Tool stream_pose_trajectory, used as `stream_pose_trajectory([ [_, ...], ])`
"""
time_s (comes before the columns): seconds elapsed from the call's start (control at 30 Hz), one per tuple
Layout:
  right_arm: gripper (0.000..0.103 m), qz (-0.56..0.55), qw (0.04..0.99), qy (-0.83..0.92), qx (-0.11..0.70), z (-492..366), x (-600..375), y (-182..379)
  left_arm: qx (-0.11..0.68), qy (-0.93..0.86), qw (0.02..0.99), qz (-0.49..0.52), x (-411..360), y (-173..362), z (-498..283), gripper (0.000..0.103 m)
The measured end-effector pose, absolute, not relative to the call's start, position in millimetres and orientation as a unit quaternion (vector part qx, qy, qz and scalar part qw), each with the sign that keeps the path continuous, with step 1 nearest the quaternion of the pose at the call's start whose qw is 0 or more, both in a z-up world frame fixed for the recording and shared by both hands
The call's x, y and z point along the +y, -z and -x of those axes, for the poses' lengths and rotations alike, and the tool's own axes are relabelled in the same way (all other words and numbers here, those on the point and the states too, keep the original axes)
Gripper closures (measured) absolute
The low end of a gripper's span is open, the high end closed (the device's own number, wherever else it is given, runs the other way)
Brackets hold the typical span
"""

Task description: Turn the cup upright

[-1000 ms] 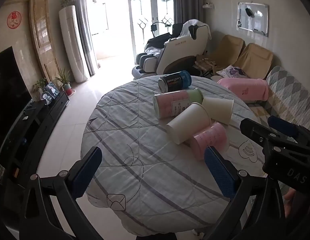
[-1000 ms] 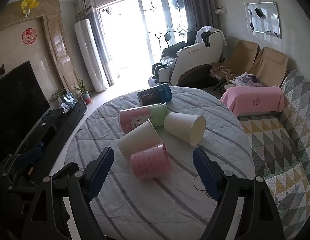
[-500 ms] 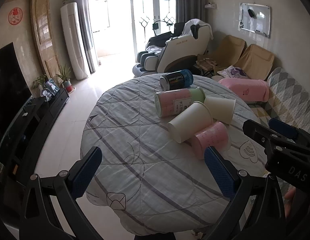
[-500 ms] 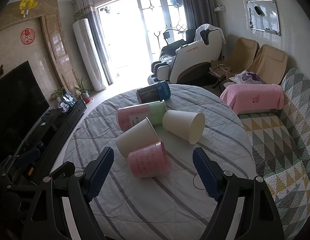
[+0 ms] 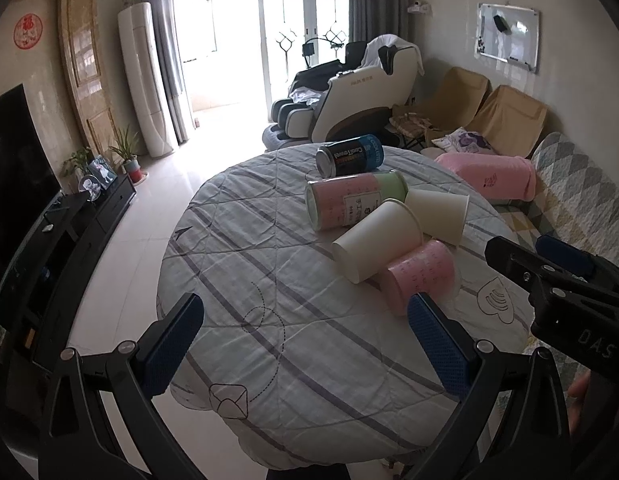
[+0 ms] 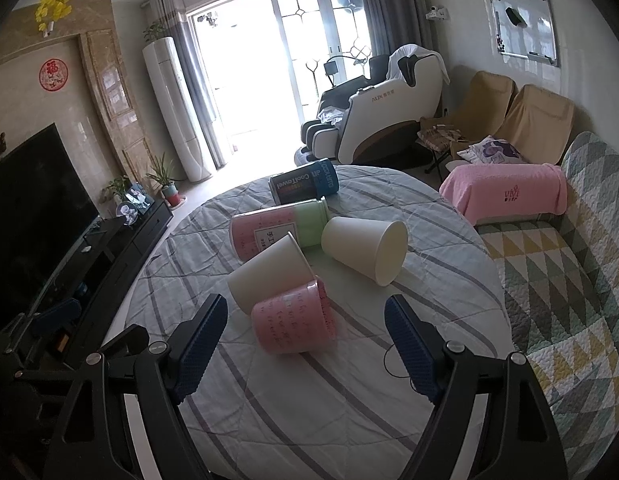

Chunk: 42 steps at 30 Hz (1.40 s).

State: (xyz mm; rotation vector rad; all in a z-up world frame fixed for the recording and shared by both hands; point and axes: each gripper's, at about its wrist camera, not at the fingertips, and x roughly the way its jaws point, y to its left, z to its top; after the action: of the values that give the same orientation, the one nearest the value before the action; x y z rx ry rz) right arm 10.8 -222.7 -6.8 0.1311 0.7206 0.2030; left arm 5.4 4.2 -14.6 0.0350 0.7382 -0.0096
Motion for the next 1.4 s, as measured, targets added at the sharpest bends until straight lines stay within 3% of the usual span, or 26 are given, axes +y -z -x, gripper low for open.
stream_pose_trajectory([
  [0.63, 0.021, -0.070, 0.930, -0.098, 0.347, -9.0, -231.4, 1.8, 0.359, 0.015, 0.933, -0.033, -13.1, 11.4, -5.2, 0.000],
  [0.87, 0.021, -0.065, 0.929, -0.105, 0.350, -12.1, -234.9, 3.3, 0.356, 0.035, 0.927, -0.112, -24.9, 9.4, -17.1, 0.000],
  [1.4, 0.021, -0.064, 0.916, -0.122, 0.376, -129.0, -241.5, 20.7, 0.370, 0.177, 0.883, -0.230, -36.0, 16.2, -173.2, 0.000],
])
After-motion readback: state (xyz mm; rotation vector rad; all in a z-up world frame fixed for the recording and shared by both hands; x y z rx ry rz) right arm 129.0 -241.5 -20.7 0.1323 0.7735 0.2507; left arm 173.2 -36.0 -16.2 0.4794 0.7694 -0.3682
